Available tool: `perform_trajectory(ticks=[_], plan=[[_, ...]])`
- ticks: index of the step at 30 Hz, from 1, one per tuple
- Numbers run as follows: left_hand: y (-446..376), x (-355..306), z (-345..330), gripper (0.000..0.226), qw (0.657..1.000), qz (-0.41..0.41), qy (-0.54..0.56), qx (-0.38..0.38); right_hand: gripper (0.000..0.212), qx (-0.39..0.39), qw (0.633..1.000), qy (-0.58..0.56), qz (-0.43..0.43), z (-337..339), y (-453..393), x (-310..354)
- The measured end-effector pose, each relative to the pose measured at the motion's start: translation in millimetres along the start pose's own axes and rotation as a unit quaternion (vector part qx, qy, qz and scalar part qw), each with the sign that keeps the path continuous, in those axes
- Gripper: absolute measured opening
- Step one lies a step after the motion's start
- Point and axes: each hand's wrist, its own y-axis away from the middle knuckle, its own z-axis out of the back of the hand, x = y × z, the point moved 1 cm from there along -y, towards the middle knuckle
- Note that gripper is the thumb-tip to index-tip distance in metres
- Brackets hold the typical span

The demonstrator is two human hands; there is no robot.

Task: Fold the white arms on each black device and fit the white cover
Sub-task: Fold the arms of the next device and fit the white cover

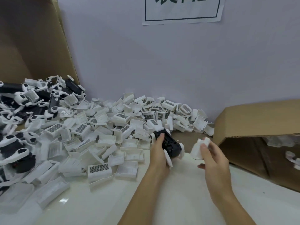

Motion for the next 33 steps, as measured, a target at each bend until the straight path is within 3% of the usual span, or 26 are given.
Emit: perform_trajectory(ticks=[2,5,9,11,13,18,21,24,26,33], plan=[[1,-5,2,0.026,1.000,-0.002,0.016,0.014,0.035,-0.018,0.999,0.039,0.015,6,-2,-12],[2,-11,5,0.027,0.999,0.003,0.032,0.024,0.044,0.005,0.979,0.188,0.082,11,-7,-20],[5,-16,6,0.026,1.000,0.017,0.015,0.005,0.059,0.105,0.887,0.404,0.198,16,-8,-25],[5,-16,6,0.024,1.000,0.018,0.011,0.002,0.073,0.131,0.856,0.461,0.194,17,-9,-28],[4,-15,6,0.023,1.000,0.019,0.008,-0.001,0.074,0.153,0.858,0.459,0.172,17,-8,-29],[3,-14,7,0.024,1.000,0.009,0.003,0.002,0.042,0.135,0.909,0.371,0.134,19,-4,-24],[3,-13,7,0.023,1.000,0.005,-0.010,0.005,0.019,0.069,0.888,0.418,0.180,16,0,-21],[4,-13,7,0.025,0.999,-0.004,-0.028,0.019,0.049,0.023,0.847,0.512,0.138,11,5,-16],[6,-13,6,0.025,0.998,-0.014,-0.044,0.040,0.054,0.033,0.843,0.532,0.075,8,8,-15],[7,-10,6,0.029,0.990,-0.071,-0.097,0.079,0.059,0.038,0.895,0.441,0.064,8,4,-23]])
